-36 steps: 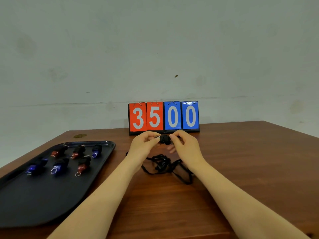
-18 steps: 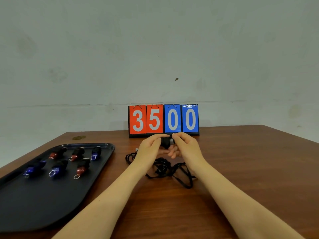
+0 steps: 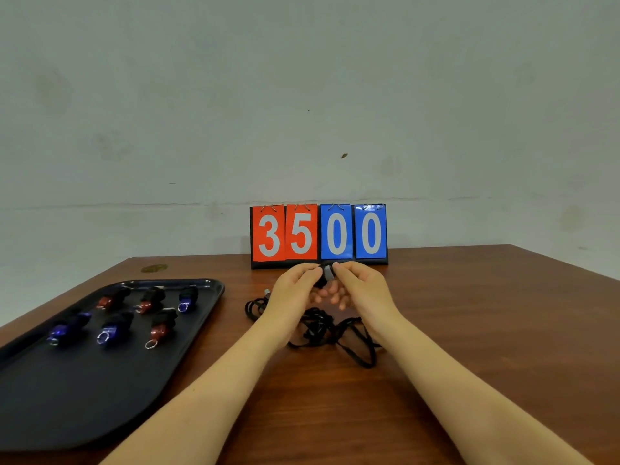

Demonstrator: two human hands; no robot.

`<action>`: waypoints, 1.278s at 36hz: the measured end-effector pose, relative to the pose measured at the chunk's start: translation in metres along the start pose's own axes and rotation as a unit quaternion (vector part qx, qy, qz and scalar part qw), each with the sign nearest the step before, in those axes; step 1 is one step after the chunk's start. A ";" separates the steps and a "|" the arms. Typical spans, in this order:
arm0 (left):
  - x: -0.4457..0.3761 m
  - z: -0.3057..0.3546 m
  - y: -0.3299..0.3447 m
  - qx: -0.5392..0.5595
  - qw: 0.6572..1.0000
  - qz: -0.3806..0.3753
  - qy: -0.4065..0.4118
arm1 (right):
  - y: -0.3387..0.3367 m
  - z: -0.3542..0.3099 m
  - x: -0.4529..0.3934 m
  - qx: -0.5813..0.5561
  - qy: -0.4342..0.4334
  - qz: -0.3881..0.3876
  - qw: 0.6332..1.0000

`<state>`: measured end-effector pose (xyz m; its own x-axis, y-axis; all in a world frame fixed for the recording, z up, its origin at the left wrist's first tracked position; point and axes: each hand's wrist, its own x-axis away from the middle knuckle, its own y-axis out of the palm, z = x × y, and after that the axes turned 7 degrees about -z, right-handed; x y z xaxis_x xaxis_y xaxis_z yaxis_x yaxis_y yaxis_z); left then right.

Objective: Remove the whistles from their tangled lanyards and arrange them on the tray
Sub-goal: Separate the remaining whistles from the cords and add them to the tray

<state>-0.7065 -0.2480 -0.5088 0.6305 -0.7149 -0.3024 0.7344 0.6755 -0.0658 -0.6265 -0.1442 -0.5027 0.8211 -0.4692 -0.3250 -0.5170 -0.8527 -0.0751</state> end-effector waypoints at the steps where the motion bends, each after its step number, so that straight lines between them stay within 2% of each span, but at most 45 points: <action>1: 0.000 0.001 0.001 0.034 0.999 0.002 -0.010 | 0.000 0.000 0.000 0.017 -0.006 -0.001 1.000; 9: 0.001 0.009 0.002 0.211 0.974 0.035 -0.075 | 0.001 0.004 0.001 0.071 -0.045 -0.016 0.996; 14: 0.003 0.009 0.000 0.336 0.936 0.014 -0.106 | 0.002 0.007 0.001 0.076 -0.045 -0.021 0.996; 18: 0.005 0.012 -0.002 0.403 0.908 0.019 -0.113 | 0.003 0.007 0.001 0.051 -0.030 -0.027 0.998; 22: 0.006 0.018 -0.001 0.433 0.897 -0.017 -0.093 | 0.002 0.005 0.000 0.004 -0.018 -0.012 1.000; 25: 0.007 0.018 -0.001 0.424 0.900 -0.017 -0.100 | -0.002 0.004 0.000 -0.062 -0.018 0.003 0.998; 30: 0.009 0.014 0.001 0.283 0.948 -0.022 -0.142 | -0.006 0.001 0.000 -0.174 0.014 -0.017 0.985; 34: 0.009 0.014 0.006 0.234 0.963 -0.008 -0.135 | -0.008 -0.001 -0.001 -0.190 0.069 -0.039 0.979; 40: 0.008 0.013 0.006 0.248 0.962 0.019 -0.116 | -0.006 0.005 -0.004 -0.140 0.087 -0.050 0.985; 46: 0.008 0.011 0.008 0.278 0.954 0.024 -0.114 | -0.002 0.002 -0.003 -0.177 0.054 -0.082 0.979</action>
<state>-0.6929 -0.2508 -0.5009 0.6583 -0.7490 -0.0746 0.6834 0.5532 0.4764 -0.6281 -0.1409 -0.5033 0.9166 -0.3241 -0.2339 -0.2749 -0.9360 0.2199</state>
